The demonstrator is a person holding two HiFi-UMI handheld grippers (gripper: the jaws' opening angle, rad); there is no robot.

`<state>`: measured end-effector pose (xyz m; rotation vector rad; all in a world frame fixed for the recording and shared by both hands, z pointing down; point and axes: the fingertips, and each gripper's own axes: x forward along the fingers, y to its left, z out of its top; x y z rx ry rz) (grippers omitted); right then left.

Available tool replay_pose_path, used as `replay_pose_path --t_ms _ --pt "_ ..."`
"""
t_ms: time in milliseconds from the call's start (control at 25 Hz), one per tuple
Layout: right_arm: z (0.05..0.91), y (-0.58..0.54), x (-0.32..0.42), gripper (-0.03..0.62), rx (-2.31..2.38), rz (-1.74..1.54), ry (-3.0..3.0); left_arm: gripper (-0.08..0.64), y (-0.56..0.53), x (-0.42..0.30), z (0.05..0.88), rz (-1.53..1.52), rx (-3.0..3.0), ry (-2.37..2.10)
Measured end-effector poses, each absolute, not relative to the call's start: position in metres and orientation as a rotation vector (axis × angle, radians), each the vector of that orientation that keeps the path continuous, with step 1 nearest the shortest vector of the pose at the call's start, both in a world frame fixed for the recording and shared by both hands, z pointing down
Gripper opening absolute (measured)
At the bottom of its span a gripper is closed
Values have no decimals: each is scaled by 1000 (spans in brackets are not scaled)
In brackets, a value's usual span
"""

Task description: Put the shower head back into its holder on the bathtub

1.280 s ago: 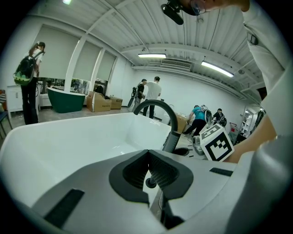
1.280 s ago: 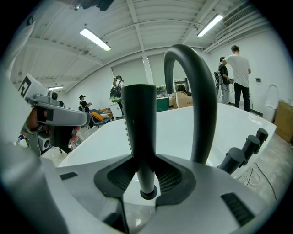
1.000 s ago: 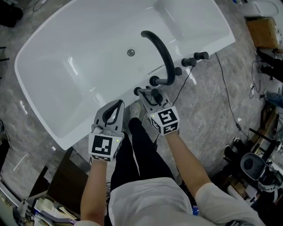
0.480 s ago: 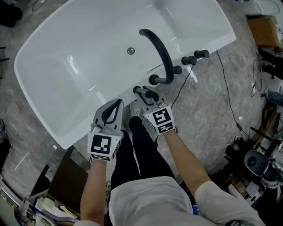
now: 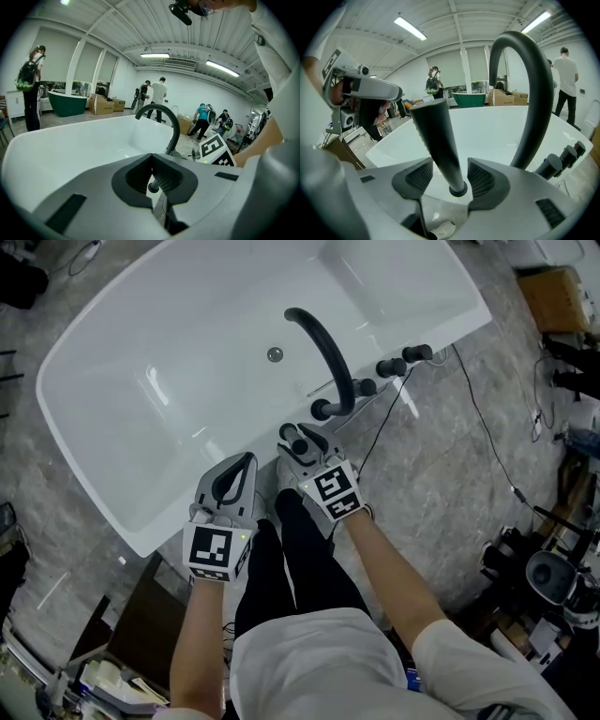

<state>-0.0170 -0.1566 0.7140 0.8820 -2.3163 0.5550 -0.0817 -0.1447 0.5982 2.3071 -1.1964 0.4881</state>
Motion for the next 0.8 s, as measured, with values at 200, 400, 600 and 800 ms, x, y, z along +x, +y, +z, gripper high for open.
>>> replay_pose_path --t_ms 200,400,600,800 --pt "698 -143 -11 265 829 584 -2316 11 -141 -79 577 479 2331 -1198" --pt "660 -121 17 265 845 610 -2317 11 -130 -74 555 456 2358 -1191" --pt "592 -98 34 168 828 644 -2359 11 -112 -85 517 427 2375 -1191" --pt "531 -107 54 84 853 618 -2436 11 -106 -67 492 407 2419 -1170"
